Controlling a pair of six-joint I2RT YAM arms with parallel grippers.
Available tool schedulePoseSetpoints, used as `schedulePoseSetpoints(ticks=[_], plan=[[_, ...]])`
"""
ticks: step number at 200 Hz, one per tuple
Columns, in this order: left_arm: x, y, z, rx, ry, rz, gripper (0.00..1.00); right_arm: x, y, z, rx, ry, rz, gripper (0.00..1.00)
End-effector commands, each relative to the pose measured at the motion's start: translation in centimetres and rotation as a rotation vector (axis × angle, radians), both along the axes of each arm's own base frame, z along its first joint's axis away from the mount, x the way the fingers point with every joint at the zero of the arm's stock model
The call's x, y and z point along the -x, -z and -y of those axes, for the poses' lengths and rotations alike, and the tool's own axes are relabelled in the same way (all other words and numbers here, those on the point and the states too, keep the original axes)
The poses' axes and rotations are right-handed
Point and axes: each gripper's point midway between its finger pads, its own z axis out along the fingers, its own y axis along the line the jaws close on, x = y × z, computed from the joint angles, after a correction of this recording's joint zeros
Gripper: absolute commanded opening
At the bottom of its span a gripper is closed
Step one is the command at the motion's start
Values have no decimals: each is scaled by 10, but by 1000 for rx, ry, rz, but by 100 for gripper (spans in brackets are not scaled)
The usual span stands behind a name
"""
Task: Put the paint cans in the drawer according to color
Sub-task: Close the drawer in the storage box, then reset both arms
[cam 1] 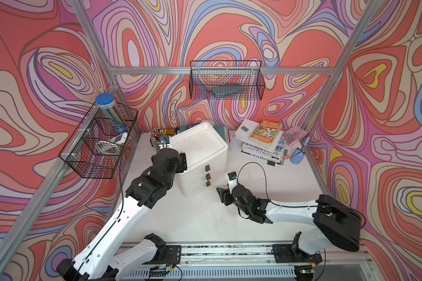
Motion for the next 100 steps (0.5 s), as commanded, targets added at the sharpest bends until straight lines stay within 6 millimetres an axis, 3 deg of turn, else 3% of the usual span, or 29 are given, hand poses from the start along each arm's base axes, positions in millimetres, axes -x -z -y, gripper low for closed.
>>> schedulePoseSetpoints(ticks=[1, 36, 55, 78, 80, 100], plan=[[18, 22, -58, -84, -275, 28, 97, -6, 14, 88, 141, 227, -116, 70], [21, 96, -95, -58, -366, -84, 99, -43, -16, 207, 135, 493, -99, 75], [9, 125, -96, -120, -350, -103, 99, -61, -22, 258, 151, 584, -94, 75], [-12, 147, -86, -131, -293, -54, 99, -76, -21, 302, 181, 657, -68, 76], [-11, 158, -86, -142, -286, -73, 99, -77, -21, 305, 186, 665, -65, 76], [-26, 174, -76, -163, -223, -19, 99, -84, -14, 323, 222, 697, -41, 76]])
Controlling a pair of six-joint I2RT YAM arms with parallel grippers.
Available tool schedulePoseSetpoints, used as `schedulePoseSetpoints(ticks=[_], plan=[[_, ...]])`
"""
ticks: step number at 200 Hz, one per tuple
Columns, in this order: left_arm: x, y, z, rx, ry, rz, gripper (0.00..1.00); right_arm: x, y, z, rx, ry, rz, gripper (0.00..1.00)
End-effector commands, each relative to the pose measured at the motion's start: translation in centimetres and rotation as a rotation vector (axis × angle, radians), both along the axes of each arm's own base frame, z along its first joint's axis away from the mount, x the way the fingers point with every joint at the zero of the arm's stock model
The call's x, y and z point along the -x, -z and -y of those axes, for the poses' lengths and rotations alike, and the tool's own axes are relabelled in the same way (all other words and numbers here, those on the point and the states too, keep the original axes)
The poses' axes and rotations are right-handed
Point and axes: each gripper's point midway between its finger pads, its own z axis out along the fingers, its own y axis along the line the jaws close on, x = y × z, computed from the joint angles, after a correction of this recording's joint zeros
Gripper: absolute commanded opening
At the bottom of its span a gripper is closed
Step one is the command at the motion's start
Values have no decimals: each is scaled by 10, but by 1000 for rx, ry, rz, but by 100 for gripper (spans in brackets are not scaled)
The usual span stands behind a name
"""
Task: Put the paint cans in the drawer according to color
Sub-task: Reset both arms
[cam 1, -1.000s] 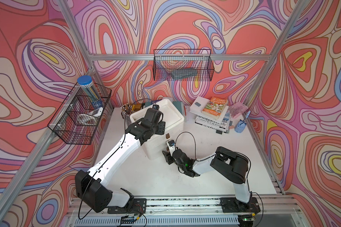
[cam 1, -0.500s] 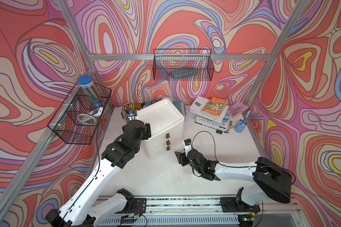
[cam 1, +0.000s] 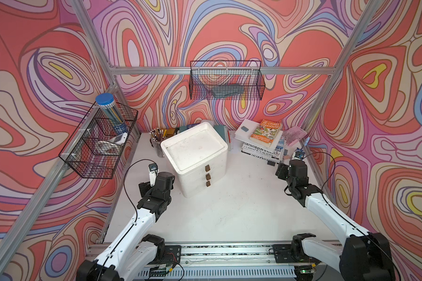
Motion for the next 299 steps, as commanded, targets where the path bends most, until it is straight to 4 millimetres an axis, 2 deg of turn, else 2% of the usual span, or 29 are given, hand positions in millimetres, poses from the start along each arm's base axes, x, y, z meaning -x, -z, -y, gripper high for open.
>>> schedulePoseSetpoints(ticks=[1, 18, 26, 34, 53, 76, 101, 114, 125, 138, 143, 149, 166, 172, 176, 195, 206, 210, 213, 261, 283, 299], plan=[[-33, -15, 15, -3, 91, 186, 99, -9, 6, 8, 66, -46, 4, 76], [-43, -10, 23, -33, 156, 289, 99, -14, 8, 15, 79, -37, 42, 76], [-46, -2, 25, -54, 176, 303, 99, -16, 10, 17, 80, -32, 59, 76], [-50, 7, 27, -80, 200, 297, 99, -18, 11, 18, 79, -29, 74, 76], [-63, 7, 37, -127, 280, 316, 99, -22, 14, 16, 72, -39, 103, 76], [-80, 25, 47, -125, 372, 288, 99, -28, 19, 12, 67, -70, 127, 76], [-77, 35, 35, -32, 365, 288, 99, -39, 24, 10, 74, -87, 152, 77], [-80, 35, 28, -39, 343, 346, 99, -48, 23, 10, 78, -91, 183, 76], [-82, 45, 22, -13, 300, 262, 99, -56, 22, 10, 91, -93, 213, 76], [-94, 46, 19, -15, 289, 220, 98, -65, 21, 10, 89, -90, 255, 76], [-99, 45, 20, -28, 292, 224, 98, -70, 26, 8, 88, -104, 230, 76], [-96, 46, 20, -13, 287, 215, 98, -73, 32, 4, 88, -131, 222, 73], [-96, 45, 35, -12, 387, 232, 98, -66, 47, -5, 86, -179, 279, 73], [-97, 46, 33, -17, 373, 228, 98, -62, 52, -5, 93, -184, 304, 74], [-96, 47, 31, -7, 362, 214, 99, -62, 47, -6, 100, -184, 336, 76], [-99, 46, 31, -9, 363, 215, 99, -64, 50, -6, 95, -188, 311, 75], [-97, 47, 30, -4, 357, 212, 98, -67, 55, -1, 85, -157, 274, 84], [-97, 49, 31, 0, 358, 199, 98, -68, 55, 0, 86, -148, 271, 96], [-98, 50, 31, 3, 359, 191, 98, -67, 54, 1, 93, -143, 279, 98], [-101, 49, 31, 17, 370, 190, 99, -66, 53, 1, 94, -145, 282, 98], [-105, 55, 28, 108, 406, 164, 98, -67, 52, 1, 93, -145, 284, 98], [-105, 55, 27, 103, 407, 171, 98, -67, 53, 1, 93, -145, 281, 98]])
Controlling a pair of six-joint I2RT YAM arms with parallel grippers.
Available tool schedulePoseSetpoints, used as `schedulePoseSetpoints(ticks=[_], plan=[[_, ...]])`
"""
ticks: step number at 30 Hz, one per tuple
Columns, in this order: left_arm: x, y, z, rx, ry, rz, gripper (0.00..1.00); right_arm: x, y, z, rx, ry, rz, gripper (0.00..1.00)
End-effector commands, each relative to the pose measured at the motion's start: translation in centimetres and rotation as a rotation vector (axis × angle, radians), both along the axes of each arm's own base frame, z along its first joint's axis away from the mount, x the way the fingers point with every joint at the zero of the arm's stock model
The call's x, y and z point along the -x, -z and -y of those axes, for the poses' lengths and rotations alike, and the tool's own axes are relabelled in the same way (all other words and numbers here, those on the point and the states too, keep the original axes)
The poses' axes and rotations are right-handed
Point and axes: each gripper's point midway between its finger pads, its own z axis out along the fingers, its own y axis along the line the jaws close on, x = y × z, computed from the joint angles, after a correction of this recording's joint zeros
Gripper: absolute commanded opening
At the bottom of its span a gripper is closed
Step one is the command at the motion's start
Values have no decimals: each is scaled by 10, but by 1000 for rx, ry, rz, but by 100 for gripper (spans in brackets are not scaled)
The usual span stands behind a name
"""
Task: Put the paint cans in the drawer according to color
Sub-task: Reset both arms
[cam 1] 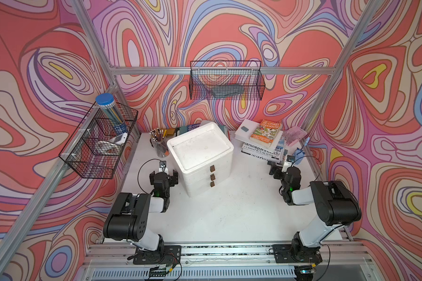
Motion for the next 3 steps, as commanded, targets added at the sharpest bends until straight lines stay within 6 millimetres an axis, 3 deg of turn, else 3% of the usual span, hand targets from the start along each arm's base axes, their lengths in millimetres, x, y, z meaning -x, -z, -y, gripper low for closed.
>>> schedulePoseSetpoints(ticks=[1, 3], plan=[[-6, -2, 12, 59, 73, 2, 99, -4, -10, 3, 3, 13, 35, 98], [-5, -3, 17, 56, 106, 1, 98, -4, -11, 3, 3, 14, 37, 98]])
